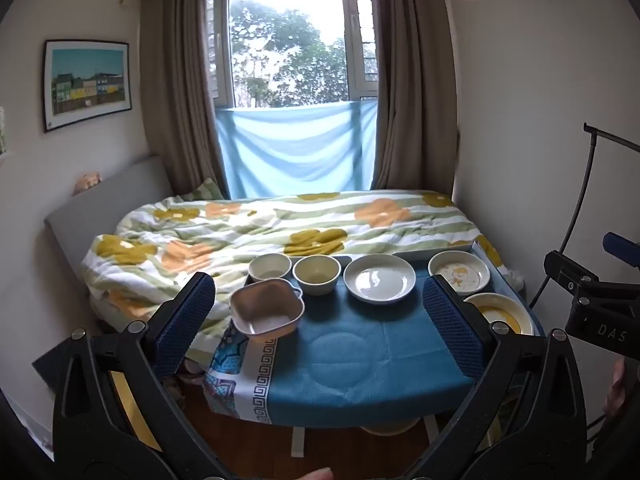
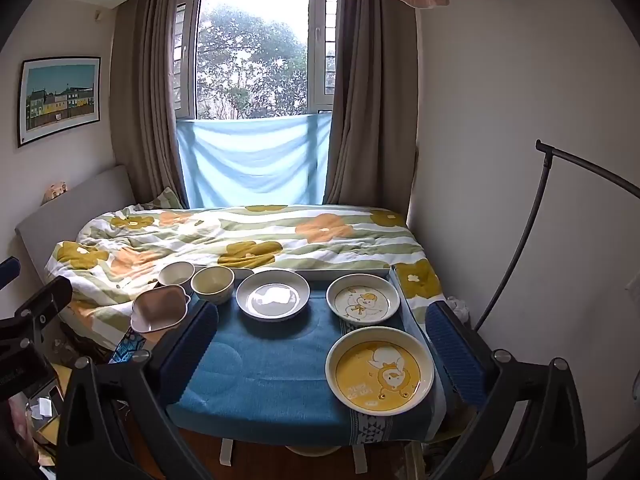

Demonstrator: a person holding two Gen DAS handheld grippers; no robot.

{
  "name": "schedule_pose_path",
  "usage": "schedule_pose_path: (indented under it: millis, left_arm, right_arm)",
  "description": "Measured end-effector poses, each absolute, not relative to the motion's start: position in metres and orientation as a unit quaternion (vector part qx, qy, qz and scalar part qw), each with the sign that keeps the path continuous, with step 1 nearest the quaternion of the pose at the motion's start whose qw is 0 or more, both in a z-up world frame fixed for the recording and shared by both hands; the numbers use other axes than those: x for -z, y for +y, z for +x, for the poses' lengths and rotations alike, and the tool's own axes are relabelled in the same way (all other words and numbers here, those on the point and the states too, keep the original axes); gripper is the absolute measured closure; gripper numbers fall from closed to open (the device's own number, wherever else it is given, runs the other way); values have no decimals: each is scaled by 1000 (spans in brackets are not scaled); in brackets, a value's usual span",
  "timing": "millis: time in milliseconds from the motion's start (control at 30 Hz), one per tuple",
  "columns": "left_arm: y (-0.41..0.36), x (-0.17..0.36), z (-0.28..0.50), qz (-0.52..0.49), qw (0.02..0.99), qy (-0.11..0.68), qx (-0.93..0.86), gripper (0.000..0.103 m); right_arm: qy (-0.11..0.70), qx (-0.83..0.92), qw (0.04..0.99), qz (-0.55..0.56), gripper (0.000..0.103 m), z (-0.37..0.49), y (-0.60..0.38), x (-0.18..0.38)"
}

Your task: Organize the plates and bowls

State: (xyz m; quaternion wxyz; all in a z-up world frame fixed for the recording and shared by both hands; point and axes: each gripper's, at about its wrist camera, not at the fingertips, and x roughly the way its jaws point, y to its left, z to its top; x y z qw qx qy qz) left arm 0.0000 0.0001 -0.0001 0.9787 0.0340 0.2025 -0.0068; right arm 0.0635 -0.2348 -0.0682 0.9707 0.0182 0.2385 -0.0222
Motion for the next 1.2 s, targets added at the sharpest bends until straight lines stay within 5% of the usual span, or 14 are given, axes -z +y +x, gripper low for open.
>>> schedule_pose_path:
  millis: [1200]
  left_arm:
    - [10,6,14,31,973,230,-5,0]
  right_arm:
    - [253,30,967,14,0,67,-230,73]
